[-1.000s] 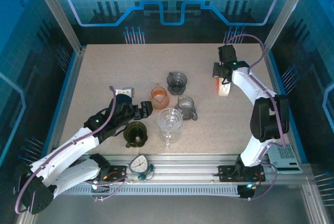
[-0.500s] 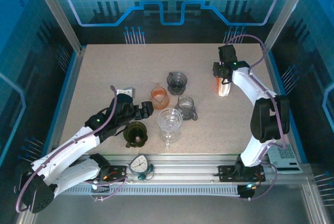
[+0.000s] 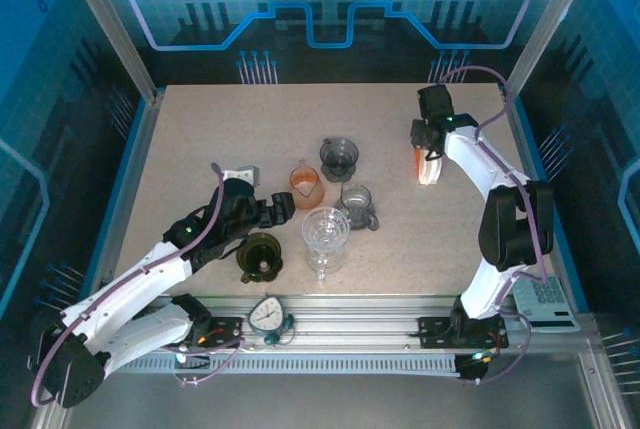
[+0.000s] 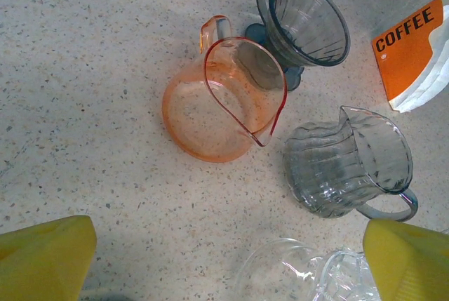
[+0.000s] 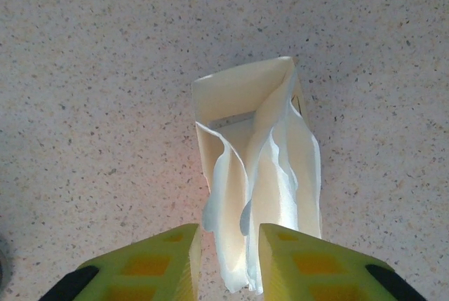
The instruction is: Place the coffee filter in the dripper
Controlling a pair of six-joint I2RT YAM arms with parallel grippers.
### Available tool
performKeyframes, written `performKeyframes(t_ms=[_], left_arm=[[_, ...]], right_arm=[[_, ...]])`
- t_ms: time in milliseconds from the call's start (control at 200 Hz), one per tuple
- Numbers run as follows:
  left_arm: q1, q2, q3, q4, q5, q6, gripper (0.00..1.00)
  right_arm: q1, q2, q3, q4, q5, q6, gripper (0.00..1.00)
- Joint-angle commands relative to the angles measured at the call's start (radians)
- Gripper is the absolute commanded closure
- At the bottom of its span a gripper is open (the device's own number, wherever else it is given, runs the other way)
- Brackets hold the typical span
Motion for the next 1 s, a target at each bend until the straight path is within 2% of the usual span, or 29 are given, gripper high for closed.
performKeyframes(t_ms=[0,996], left_arm=[[0.010,0.003,-0.016,0.021,0.015,0.003,0.01],[0.013,-0.003,-0.022,0.015,0.011,0.003,0.01]], right_arm=[[-0.011,0.026,0.011,-0.021,0.001,0.022,0.71],[-0.052,0.060,0.006,-0.017,-0.037,0.028,0.77]])
